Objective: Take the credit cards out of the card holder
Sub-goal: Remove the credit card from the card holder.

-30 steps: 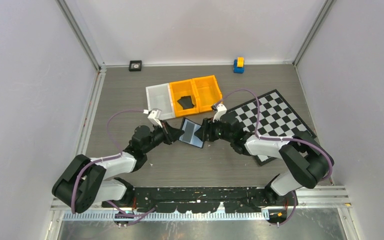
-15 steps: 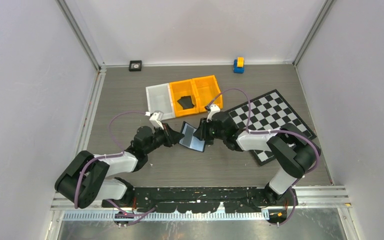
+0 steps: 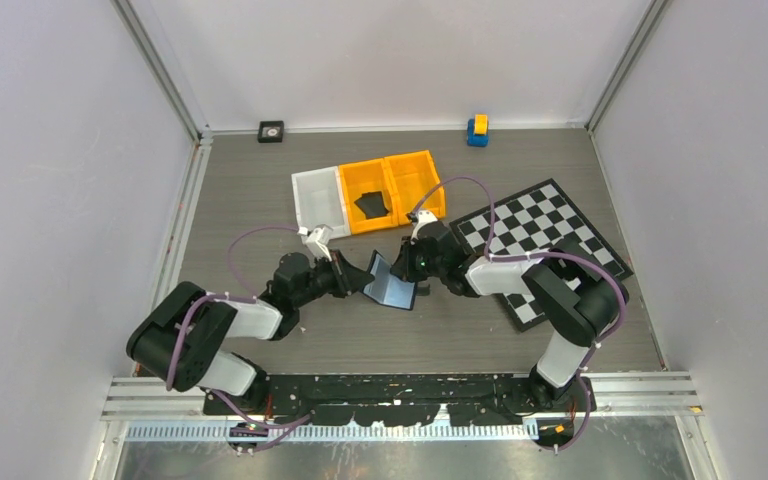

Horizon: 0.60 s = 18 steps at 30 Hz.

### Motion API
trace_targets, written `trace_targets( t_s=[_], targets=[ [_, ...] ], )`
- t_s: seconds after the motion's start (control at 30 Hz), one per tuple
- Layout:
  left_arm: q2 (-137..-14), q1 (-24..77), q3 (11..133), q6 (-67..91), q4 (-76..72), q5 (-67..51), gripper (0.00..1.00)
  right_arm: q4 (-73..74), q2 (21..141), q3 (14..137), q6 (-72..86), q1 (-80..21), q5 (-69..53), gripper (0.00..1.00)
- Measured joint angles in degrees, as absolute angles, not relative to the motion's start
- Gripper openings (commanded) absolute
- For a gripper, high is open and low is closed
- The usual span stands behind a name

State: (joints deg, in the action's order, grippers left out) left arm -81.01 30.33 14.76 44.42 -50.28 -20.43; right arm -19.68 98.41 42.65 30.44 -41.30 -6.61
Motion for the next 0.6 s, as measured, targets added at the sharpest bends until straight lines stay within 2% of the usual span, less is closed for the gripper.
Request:
trace_targets(
  t_s=[0.6],
  targets=[
    [-87.6,30.3,14.9,49.1,-60.3,-26.2,0.05,-18.5,98.4,42.9,30.5,-41.3,-7.1,0.08]
  ],
)
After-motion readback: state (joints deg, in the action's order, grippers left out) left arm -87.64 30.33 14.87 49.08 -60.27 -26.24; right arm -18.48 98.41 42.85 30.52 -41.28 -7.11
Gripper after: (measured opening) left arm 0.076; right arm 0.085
